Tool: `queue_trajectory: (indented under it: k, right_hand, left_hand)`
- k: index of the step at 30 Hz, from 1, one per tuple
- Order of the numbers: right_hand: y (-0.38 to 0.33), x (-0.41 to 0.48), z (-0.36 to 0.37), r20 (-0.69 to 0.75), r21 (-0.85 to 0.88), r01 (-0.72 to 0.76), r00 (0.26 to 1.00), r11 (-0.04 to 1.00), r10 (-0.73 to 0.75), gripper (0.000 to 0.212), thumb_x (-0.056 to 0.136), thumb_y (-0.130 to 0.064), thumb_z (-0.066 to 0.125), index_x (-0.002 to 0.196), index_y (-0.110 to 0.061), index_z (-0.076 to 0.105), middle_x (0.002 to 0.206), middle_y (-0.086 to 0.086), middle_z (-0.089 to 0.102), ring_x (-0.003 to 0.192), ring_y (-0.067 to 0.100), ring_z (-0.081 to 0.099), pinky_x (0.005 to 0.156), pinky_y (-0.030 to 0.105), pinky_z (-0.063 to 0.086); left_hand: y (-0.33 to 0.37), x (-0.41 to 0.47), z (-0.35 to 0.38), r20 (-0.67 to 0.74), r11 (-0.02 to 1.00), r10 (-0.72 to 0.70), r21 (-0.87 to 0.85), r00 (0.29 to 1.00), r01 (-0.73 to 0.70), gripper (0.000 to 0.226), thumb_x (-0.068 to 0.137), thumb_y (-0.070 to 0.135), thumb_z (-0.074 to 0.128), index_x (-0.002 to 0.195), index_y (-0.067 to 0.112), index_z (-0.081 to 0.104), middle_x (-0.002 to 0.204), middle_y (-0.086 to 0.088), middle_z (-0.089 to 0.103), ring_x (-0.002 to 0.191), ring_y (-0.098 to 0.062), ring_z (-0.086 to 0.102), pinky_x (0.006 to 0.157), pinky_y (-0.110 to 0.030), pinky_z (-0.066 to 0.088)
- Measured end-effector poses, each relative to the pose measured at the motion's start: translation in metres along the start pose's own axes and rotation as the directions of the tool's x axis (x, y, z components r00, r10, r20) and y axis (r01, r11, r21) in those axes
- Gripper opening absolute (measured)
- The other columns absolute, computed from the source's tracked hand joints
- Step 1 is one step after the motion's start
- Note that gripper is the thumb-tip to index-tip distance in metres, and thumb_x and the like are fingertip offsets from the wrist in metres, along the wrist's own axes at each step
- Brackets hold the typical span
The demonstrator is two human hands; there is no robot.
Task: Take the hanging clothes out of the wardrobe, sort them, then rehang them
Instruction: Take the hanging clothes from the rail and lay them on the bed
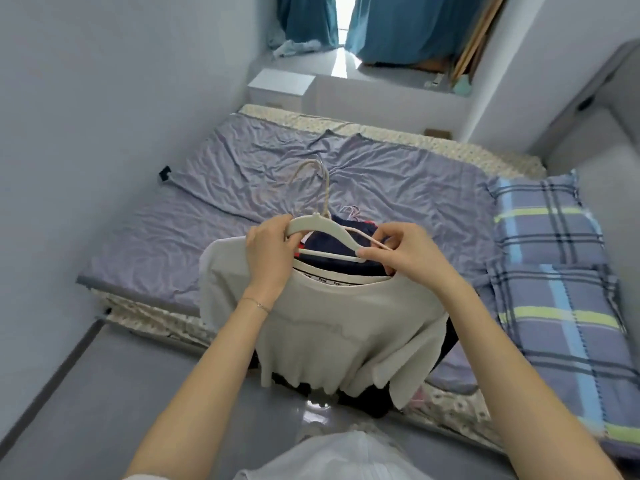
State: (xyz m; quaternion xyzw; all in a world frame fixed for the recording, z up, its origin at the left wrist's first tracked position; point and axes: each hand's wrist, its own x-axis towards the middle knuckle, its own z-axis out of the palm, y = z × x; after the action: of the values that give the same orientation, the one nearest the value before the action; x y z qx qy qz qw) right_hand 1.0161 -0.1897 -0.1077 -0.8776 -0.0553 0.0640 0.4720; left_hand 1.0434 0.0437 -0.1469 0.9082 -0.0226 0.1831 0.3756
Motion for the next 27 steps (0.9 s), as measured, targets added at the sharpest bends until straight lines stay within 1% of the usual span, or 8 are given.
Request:
queue_trajectory:
  k: [2,4,6,10,13,19,23,27]
  right_hand:
    - [0.009,0.021,-0.010,-0.058,-0.001,-0.032,0.998,0.999,0.032,0.028,0.074,-0.043,0.079,0.066,-0.021,0.064,0.050,0.000,0.060,0.047,0.009,0.054,0.056,0.026,0.043]
    - [0.021,0.045,-0.019,-0.119,-0.020,-0.062,0.991,0.998,0.059,0.027,0.073,-0.044,0.078,0.065,-0.022,0.064,0.052,-0.004,0.060,0.050,0.011,0.056,0.058,0.030,0.044]
    - [0.035,0.069,-0.025,-0.189,-0.072,-0.096,0.979,0.993,0.080,0.028,0.072,-0.048,0.077,0.067,-0.023,0.065,0.056,-0.006,0.062,0.053,0.010,0.056,0.057,0.030,0.042]
    - [0.077,0.134,-0.033,-0.285,-0.132,-0.174,0.950,0.976,0.131,0.029,0.072,-0.052,0.077,0.069,-0.026,0.066,0.057,-0.009,0.060,0.054,0.002,0.051,0.054,0.025,0.035]
    - [0.116,0.184,-0.037,-0.276,-0.145,-0.218,0.946,0.965,0.172,0.029,0.075,-0.051,0.075,0.074,-0.024,0.066,0.064,-0.006,0.063,0.059,0.006,0.053,0.056,0.027,0.037]
    - [0.196,0.282,-0.031,-0.198,-0.136,-0.322,0.935,0.937,0.292,0.026,0.084,-0.046,0.070,0.080,-0.021,0.065,0.070,-0.005,0.060,0.067,0.014,0.053,0.061,0.033,0.037]
    - [0.252,0.331,-0.012,-0.163,-0.160,-0.400,0.913,0.903,0.375,0.026,0.086,-0.042,0.069,0.080,-0.017,0.063,0.066,-0.007,0.053,0.073,0.020,0.053,0.069,0.037,0.041]
    - [0.318,0.377,0.019,-0.196,-0.191,-0.468,0.880,0.863,0.434,0.024,0.087,-0.043,0.067,0.081,-0.021,0.063,0.072,-0.005,0.056,0.079,0.019,0.053,0.082,0.040,0.042]
  left_hand:
    - [0.001,0.030,0.022,0.044,1.000,0.019,-0.024,0.999,-0.018,0.021,0.088,0.023,0.066,0.073,0.010,0.061,0.061,0.002,0.054,0.064,-0.024,0.048,0.070,-0.034,0.033]
    - [-0.001,0.059,0.047,0.090,0.999,0.030,-0.048,0.995,-0.025,0.017,0.088,0.022,0.066,0.074,0.013,0.062,0.060,0.008,0.049,0.063,-0.021,0.046,0.071,-0.033,0.032]
    - [-0.005,0.085,0.069,0.132,0.997,0.047,-0.065,0.990,-0.039,0.019,0.089,0.026,0.067,0.074,0.016,0.062,0.060,0.011,0.048,0.061,-0.018,0.044,0.069,-0.033,0.032]
    - [-0.017,0.143,0.124,0.235,0.996,0.053,-0.085,0.970,-0.034,0.027,0.088,0.031,0.068,0.068,0.028,0.050,0.056,0.015,0.044,0.063,-0.018,0.044,0.068,-0.035,0.033]
    - [-0.034,0.179,0.171,0.324,0.998,0.015,-0.064,0.946,0.006,0.031,0.088,0.037,0.066,0.070,0.014,0.056,0.059,0.010,0.045,0.067,-0.022,0.047,0.072,-0.037,0.034]
    - [-0.082,0.244,0.264,0.470,0.994,-0.066,-0.046,0.880,0.099,0.039,0.088,0.045,0.067,0.079,0.007,0.067,0.072,-0.006,0.063,0.073,-0.023,0.053,0.078,-0.040,0.040]
    - [-0.123,0.268,0.324,0.547,0.988,-0.126,-0.010,0.828,0.157,0.026,0.088,0.033,0.069,0.083,0.007,0.068,0.075,-0.004,0.063,0.078,-0.026,0.057,0.078,-0.041,0.041]
    - [-0.173,0.283,0.393,0.586,0.981,-0.169,0.020,0.793,0.194,0.016,0.087,0.028,0.070,0.082,0.013,0.068,0.070,0.004,0.061,0.077,-0.025,0.057,0.069,-0.037,0.038]
